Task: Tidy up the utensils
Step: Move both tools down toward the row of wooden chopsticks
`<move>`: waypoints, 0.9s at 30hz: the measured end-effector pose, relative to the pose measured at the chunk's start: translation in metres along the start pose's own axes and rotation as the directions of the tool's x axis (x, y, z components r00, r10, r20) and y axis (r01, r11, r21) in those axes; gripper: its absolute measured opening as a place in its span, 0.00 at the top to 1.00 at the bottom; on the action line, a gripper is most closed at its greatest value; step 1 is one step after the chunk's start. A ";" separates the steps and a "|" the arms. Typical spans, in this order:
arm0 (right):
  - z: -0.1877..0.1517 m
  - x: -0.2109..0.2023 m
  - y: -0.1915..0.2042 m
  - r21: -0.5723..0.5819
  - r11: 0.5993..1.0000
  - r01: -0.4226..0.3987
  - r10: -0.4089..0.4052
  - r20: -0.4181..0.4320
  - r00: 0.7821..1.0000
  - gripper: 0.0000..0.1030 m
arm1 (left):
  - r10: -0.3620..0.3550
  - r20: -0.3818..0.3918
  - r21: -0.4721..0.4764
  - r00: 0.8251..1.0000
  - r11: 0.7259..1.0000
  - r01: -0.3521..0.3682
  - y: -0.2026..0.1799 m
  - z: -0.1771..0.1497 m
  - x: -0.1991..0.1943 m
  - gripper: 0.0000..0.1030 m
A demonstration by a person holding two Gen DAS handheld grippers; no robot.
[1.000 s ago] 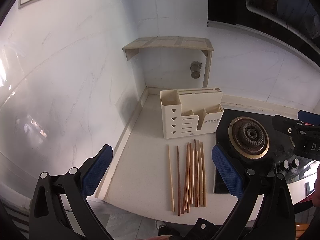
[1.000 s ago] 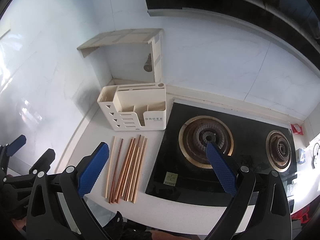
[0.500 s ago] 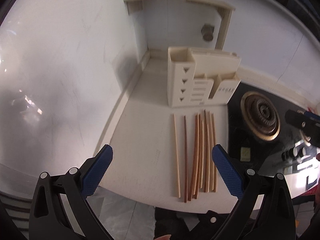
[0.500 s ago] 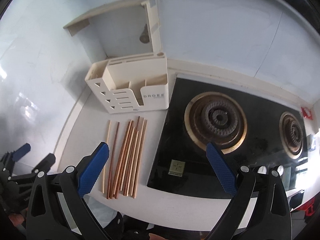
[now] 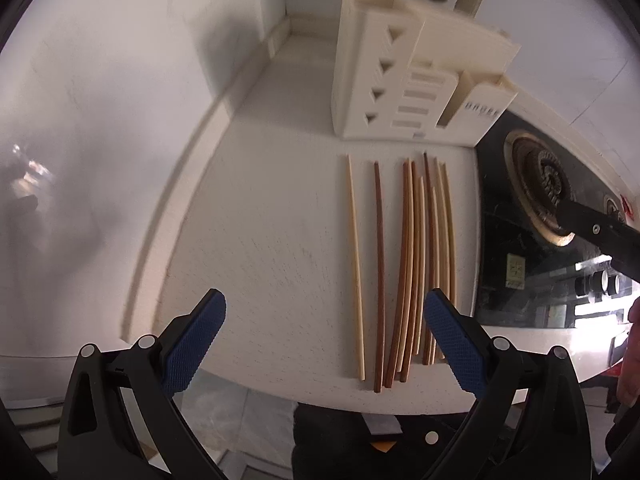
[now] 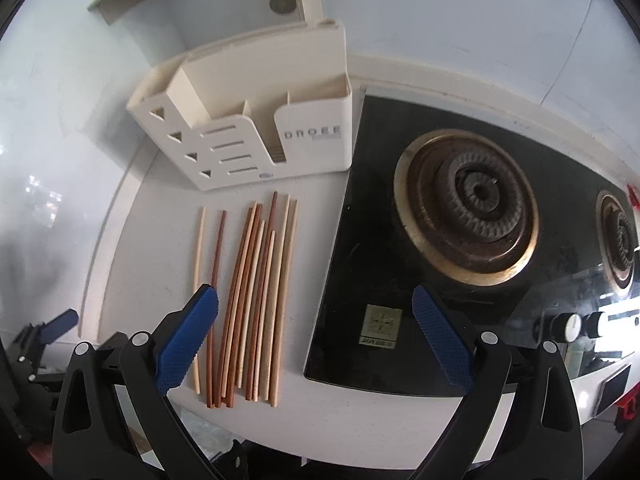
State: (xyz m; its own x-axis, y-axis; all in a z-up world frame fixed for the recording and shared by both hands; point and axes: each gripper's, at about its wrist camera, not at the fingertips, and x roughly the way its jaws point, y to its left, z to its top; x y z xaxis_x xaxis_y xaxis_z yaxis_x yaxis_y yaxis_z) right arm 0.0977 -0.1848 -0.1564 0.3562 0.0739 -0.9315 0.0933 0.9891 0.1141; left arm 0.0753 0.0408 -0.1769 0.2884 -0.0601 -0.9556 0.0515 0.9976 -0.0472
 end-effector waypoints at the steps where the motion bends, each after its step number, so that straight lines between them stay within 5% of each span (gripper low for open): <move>1: 0.001 0.005 0.001 -0.002 1.000 0.006 -0.006 -0.007 1.000 0.04 | -0.002 -0.015 0.001 1.000 1.000 0.002 0.000 0.000 0.004 0.07; 11: 0.002 0.053 0.001 0.045 0.999 0.020 -0.013 -0.149 0.989 0.05 | -0.017 -0.110 0.010 0.994 1.000 0.018 0.001 0.002 0.040 0.07; 17: 0.004 0.070 0.002 0.105 0.994 -0.032 0.054 -0.220 0.974 0.05 | -0.057 -0.153 0.017 0.987 0.998 0.060 0.000 0.005 0.055 0.09; 21: 0.004 0.083 0.002 0.147 0.987 -0.067 0.108 -0.292 0.950 0.34 | -0.082 -0.184 0.026 0.979 0.996 0.088 -0.002 0.007 0.065 0.27; 27: 0.001 0.096 0.002 0.189 0.979 -0.074 0.139 -0.355 0.925 0.36 | -0.115 -0.215 0.012 0.970 0.993 0.121 -0.002 0.007 0.076 0.36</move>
State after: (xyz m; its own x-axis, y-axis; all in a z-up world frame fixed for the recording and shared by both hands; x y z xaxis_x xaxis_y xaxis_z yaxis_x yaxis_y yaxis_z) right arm 0.1327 -0.1753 -0.2454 0.0122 0.2507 -0.9680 0.2405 0.9389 0.2462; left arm 0.1034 0.0342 -0.2471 0.0684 -0.1657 -0.9838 0.0971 0.9825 -0.1588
